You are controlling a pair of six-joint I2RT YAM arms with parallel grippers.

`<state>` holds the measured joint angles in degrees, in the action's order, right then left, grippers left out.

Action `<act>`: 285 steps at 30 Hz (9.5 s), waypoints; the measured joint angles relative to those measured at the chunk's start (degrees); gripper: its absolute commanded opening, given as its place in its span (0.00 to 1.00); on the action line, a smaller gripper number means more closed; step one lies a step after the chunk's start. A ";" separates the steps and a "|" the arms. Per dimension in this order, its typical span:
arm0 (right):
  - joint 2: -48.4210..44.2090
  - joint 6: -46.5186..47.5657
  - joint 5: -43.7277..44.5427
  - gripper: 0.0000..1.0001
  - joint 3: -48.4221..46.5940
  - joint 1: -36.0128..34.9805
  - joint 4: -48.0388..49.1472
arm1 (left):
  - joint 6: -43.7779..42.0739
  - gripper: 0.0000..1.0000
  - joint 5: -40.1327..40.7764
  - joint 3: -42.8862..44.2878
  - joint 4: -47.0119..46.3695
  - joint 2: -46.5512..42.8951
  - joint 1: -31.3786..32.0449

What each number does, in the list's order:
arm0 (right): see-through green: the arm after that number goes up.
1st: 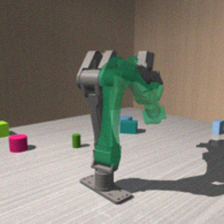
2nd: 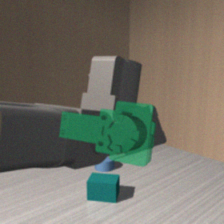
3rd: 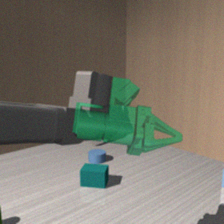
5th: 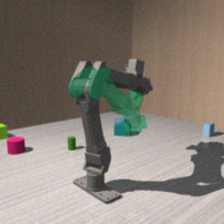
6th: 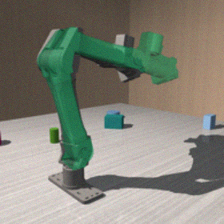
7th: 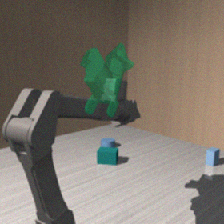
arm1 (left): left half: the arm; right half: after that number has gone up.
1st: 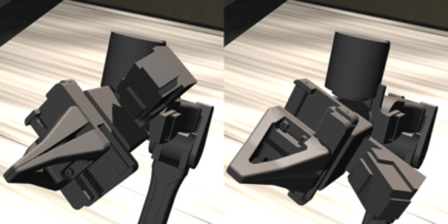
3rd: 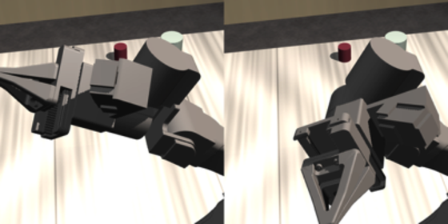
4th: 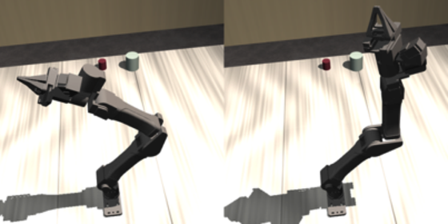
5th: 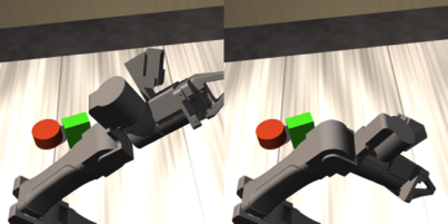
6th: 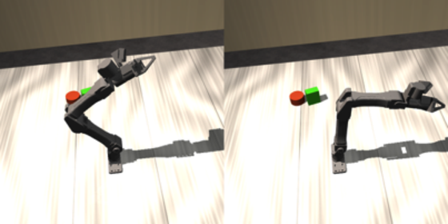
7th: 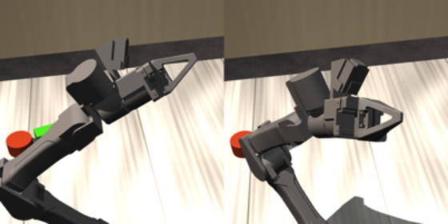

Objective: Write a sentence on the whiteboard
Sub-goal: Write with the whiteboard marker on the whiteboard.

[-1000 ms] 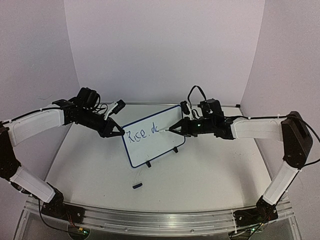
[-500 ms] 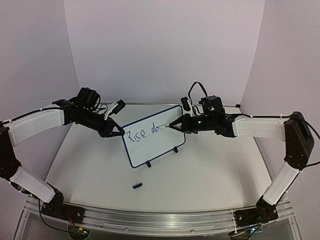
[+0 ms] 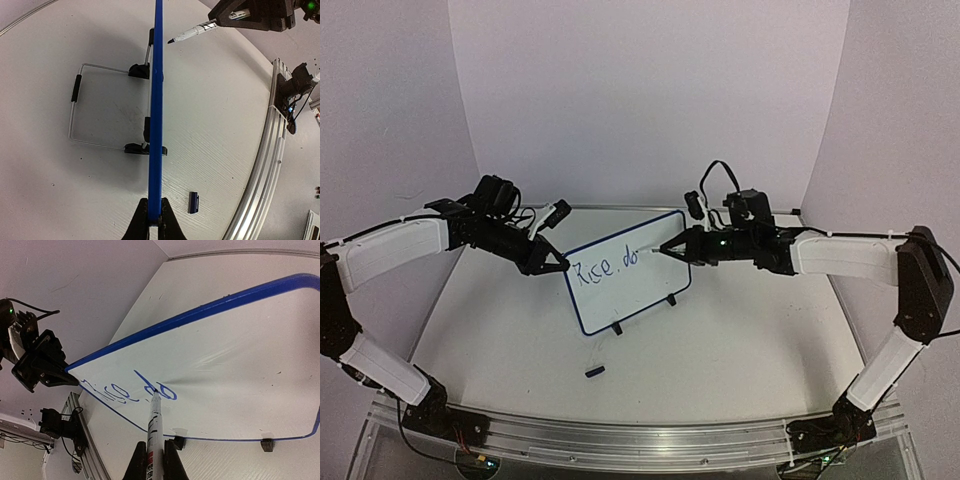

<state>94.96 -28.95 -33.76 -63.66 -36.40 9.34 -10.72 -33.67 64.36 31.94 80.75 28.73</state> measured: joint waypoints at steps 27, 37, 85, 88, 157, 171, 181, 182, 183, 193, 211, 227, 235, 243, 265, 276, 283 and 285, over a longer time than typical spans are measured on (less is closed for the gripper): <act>0.79 0.00 1.86 0.00 -0.90 0.48 -0.07 | 0.02 0.00 0.00 0.00 0.00 0.02 0.00; 1.11 -0.04 2.01 0.00 -0.15 0.48 -0.15 | 0.00 0.00 0.00 0.00 0.00 0.02 0.00; -0.09 -0.68 4.11 0.00 0.00 0.48 -0.52 | 0.02 0.00 -0.11 0.00 0.00 0.07 0.00; -0.09 -0.68 4.35 0.00 0.00 0.48 -0.48 | 0.02 0.00 -0.11 0.00 0.00 0.07 0.00; -2.05 -2.54 7.15 0.00 1.29 0.76 1.31 | 0.02 0.00 -0.26 0.02 -0.02 0.17 0.00; -2.05 -2.60 7.82 0.00 1.29 0.76 1.33 | 0.02 0.00 -0.24 0.02 -0.02 0.17 0.00; -2.05 -2.60 7.80 0.00 1.29 0.76 1.33 | 0.02 0.00 -0.24 0.02 -0.02 0.17 0.00; -2.05 -2.62 7.78 0.00 1.29 0.76 1.31 | 0.02 0.00 -0.26 0.02 -0.02 0.17 0.00; -2.05 -2.62 7.78 0.00 1.29 0.76 1.31 | 0.02 0.00 -0.26 0.02 -0.02 0.17 0.00; -2.05 -2.82 7.82 0.00 1.31 0.76 1.29 | 0.02 0.00 -0.24 0.02 -0.02 0.17 0.00; -2.08 -3.23 6.43 0.00 2.01 0.90 0.98 | 0.02 0.00 -0.26 0.02 -0.02 0.17 0.00; -5.84 -1.18 7.13 0.00 4.15 1.11 -0.39 | 0.02 0.00 -0.24 0.02 -0.02 0.17 0.00; -3.93 -0.72 7.15 0.00 4.11 1.11 -0.52 | 0.02 0.00 -0.24 0.02 -0.02 0.17 0.00; -2.08 -0.44 7.13 0.00 2.36 1.11 -0.83 | 0.02 0.00 -0.24 0.02 -0.02 0.17 0.00; -2.69 -1.05 11.80 0.00 1.97 1.66 -1.27 | 0.07 0.00 -0.26 0.02 -0.02 0.17 0.00; -5.22 -1.29 9.70 0.00 2.97 2.03 -1.27 | 0.04 0.00 -0.26 0.02 -0.02 0.17 0.11; -5.49 -1.29 5.88 0.00 2.80 2.03 -1.25 | 0.04 0.00 -0.26 0.02 -0.02 0.17 0.11; -5.20 -1.31 5.75 0.00 2.51 2.03 -1.22 | 0.04 0.00 -0.26 0.02 -0.02 0.17 0.11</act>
<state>89.76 -30.26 -28.01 -61.14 -34.37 8.12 -10.68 -33.93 64.38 31.92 80.93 28.84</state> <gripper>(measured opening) 0.069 0.039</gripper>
